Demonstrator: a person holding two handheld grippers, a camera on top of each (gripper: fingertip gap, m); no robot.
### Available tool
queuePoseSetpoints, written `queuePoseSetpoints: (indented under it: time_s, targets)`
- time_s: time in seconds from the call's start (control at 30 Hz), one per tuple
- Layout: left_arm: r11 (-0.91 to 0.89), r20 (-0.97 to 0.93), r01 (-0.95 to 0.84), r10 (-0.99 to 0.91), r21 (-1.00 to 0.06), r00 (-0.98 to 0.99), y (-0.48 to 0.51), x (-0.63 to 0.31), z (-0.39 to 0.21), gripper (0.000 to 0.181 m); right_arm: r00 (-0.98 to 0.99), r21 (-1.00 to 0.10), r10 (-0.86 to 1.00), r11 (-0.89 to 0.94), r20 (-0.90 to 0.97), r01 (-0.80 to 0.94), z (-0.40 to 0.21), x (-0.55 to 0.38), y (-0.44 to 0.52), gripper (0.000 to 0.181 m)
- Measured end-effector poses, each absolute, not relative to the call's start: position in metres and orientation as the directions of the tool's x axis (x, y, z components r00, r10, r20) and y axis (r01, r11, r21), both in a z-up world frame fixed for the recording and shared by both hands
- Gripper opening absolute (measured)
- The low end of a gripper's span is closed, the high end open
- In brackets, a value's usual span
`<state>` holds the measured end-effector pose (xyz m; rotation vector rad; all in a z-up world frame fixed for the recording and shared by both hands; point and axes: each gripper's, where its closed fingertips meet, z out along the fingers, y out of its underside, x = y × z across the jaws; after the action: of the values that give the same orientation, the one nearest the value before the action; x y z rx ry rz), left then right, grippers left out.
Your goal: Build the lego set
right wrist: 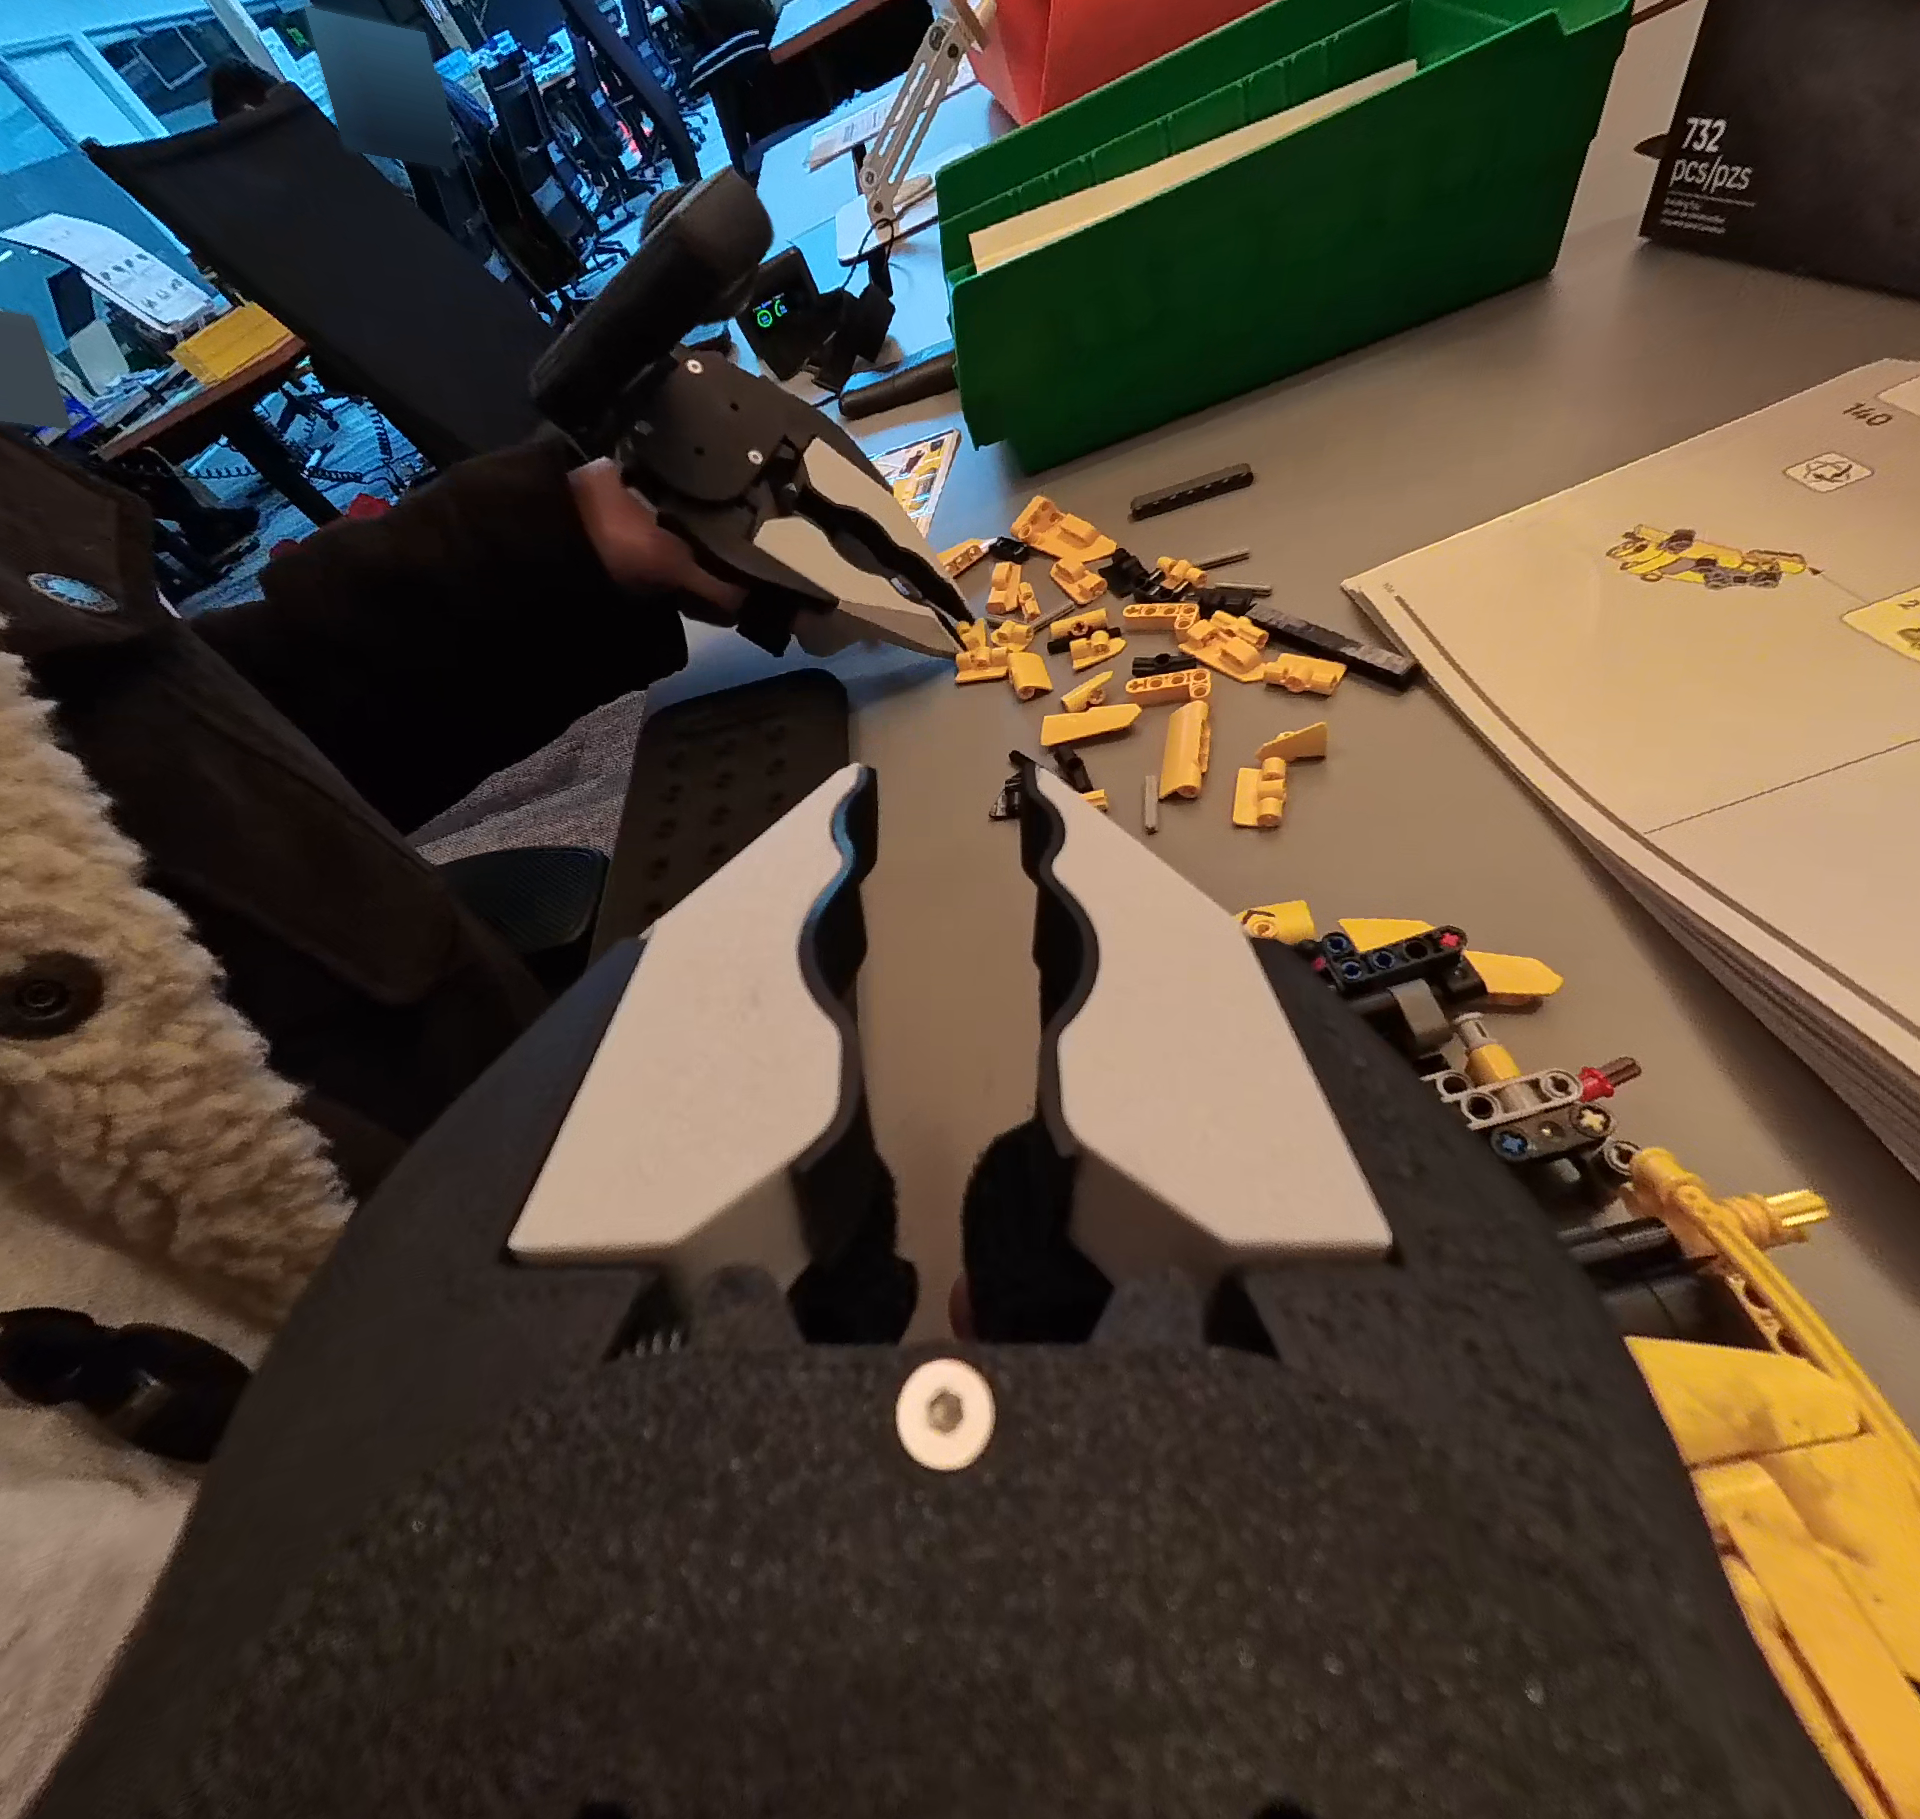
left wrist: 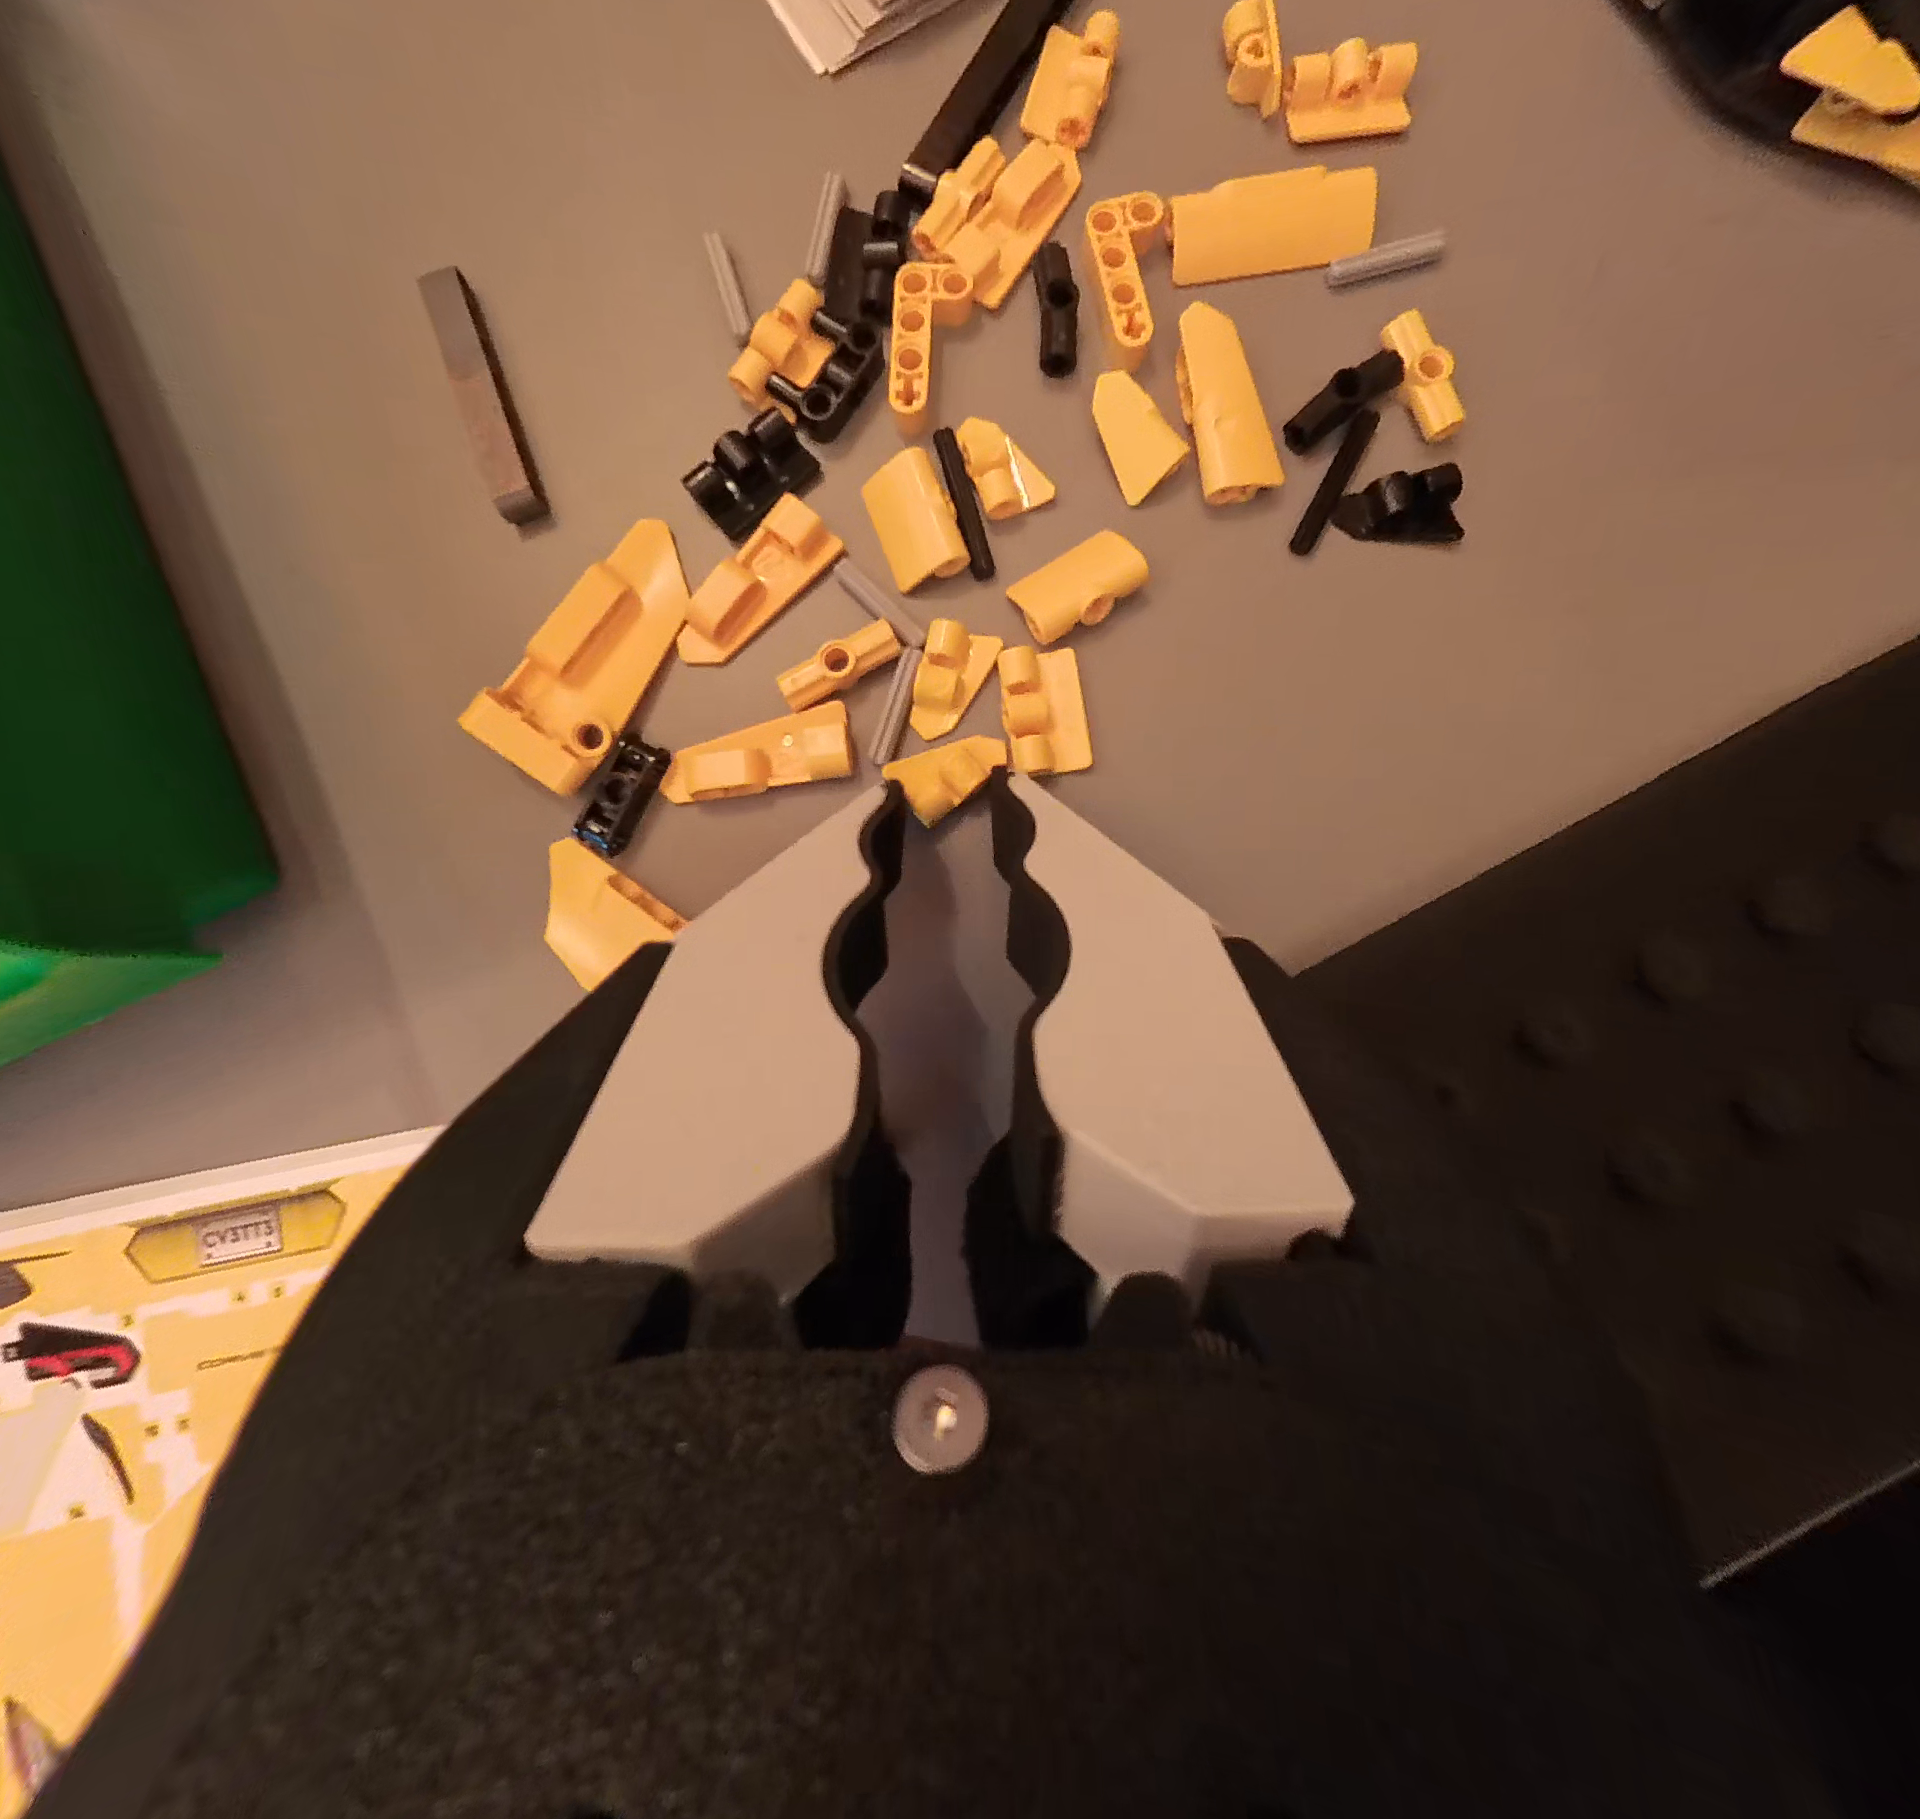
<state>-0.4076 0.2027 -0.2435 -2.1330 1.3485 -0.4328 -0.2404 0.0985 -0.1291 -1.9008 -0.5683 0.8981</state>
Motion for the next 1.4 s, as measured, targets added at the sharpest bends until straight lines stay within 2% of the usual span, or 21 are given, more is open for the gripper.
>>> queuePoseSetpoints:
  time_s: [0.17, 0.33, 0.43, 0.53, 0.67, 0.73, 0.87, 1.03, 1.1, 1.2, 1.33, 1.4]
  targets:
    - [-0.201, -0.108, -0.722, -0.928, -0.662, 0.357, 0.195, -0.390, -0.223, 0.016, 0.622, -0.882, 0.695, -0.471, -0.361, 0.014, -0.132, -0.243, 0.100, 0.026]
    - [-0.023, -0.146, -0.585, -0.960, -0.811, 0.240, 0.169, -0.333, -0.158, 0.016, 0.609, -0.852, 0.662, -0.522, -0.437, -0.044, -0.130, -0.255, 0.114, 0.025]
    - [0.132, -0.250, -0.513, -0.954, -0.848, 0.168, 0.151, -0.298, -0.126, 0.016, 0.481, -0.769, 0.620, -0.605, -0.619, -0.209, -0.113, -0.264, 0.119, 0.025]
    - [0.182, -0.251, -0.403, -0.960, -0.897, 0.126, 0.132, -0.270, -0.100, 0.016, 0.341, -0.671, 0.579, -0.671, -0.740, -0.315, -0.102, -0.264, 0.118, 0.022]
    - [0.232, -0.267, -0.363, -0.962, -0.903, 0.050, 0.113, -0.252, -0.094, 0.016, 0.200, -0.585, 0.557, -0.699, -0.806, -0.412, -0.086, -0.254, 0.114, 0.012]
    - [0.246, -0.274, -0.347, -0.961, -0.905, 0.032, 0.109, -0.248, -0.090, 0.015, 0.192, -0.580, 0.554, -0.706, -0.810, -0.407, -0.088, -0.251, 0.111, 0.004]
    - [0.270, -0.293, -0.354, -0.956, -0.895, 0.012, 0.106, -0.244, -0.091, 0.016, 0.202, -0.581, 0.550, -0.709, -0.810, -0.400, -0.090, -0.246, 0.109, 0.002]
    - [0.175, -0.207, -0.321, -0.976, -0.931, 0.070, 0.115, -0.239, -0.091, 0.016, 0.311, -0.615, 0.531, -0.659, -0.788, -0.433, -0.096, -0.232, 0.119, 0.001]
    - [0.037, -0.072, -0.259, -0.989, -0.965, 0.128, 0.129, -0.238, -0.093, 0.015, 0.349, -0.624, 0.520, -0.595, -0.779, -0.507, -0.089, -0.212, 0.129, 0.001]
    - [-0.187, 0.170, -0.166, -0.979, -0.968, 0.112, 0.140, -0.231, -0.110, 0.016, 0.435, -0.650, 0.488, -0.487, -0.757, -0.583, -0.082, -0.178, 0.141, 0.000]
    - [-0.382, 0.380, -0.009, -0.921, -0.924, 0.091, 0.154, -0.218, -0.126, 0.016, 0.581, -0.734, 0.449, -0.421, -0.679, -0.533, -0.084, -0.153, 0.148, 0.000]
    - [-0.411, 0.409, -0.019, -0.910, -0.911, 0.064, 0.155, -0.217, -0.127, 0.017, 0.614, -0.757, 0.444, -0.404, -0.653, -0.513, -0.084, -0.148, 0.148, 0.000]
